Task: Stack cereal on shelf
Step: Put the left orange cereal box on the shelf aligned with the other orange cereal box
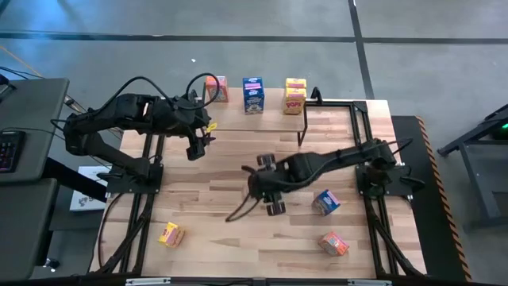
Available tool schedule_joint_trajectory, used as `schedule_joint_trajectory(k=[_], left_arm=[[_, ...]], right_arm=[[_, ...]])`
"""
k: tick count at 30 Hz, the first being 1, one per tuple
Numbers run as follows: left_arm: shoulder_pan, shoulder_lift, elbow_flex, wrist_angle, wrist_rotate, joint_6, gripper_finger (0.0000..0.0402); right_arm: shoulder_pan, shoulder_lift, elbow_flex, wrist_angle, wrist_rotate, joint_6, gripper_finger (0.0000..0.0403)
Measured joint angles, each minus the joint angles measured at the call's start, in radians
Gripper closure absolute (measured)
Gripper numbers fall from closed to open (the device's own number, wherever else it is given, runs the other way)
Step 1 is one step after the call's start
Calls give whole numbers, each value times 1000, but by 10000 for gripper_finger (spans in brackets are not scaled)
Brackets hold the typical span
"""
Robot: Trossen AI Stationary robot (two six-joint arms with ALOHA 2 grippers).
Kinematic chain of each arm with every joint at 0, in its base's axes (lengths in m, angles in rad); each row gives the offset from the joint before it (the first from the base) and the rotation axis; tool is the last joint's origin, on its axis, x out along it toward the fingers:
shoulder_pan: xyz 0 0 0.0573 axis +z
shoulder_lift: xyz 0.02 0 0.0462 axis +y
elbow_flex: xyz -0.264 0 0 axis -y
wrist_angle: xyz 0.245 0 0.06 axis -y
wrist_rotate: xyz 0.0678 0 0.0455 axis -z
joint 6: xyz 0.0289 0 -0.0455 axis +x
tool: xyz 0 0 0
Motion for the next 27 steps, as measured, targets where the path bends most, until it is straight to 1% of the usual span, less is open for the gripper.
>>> schedule_joint_trajectory(k=[4,6,10,14,20,23,27], left_arm=[[-33,3,-1,11,7,-8,108],[-57,3,-22,71,7,-8,108],[-116,-18,-118,186,8,-27,108],[-160,-18,-236,268,6,-58,108],[-202,-17,-431,535,6,-60,108],[-204,-15,-487,649,4,-56,108],[-197,-12,-524,728,4,-60,108]], right_arm=[[-43,-31,0,3,22,-32,236],[-64,-46,0,12,22,-36,236],[-95,-80,0,51,22,-44,236],[-119,-113,0,52,20,-49,236],[-141,-157,0,46,22,-23,236],[-144,-164,0,44,16,-11,236],[-145,-164,0,28,7,4,236]])
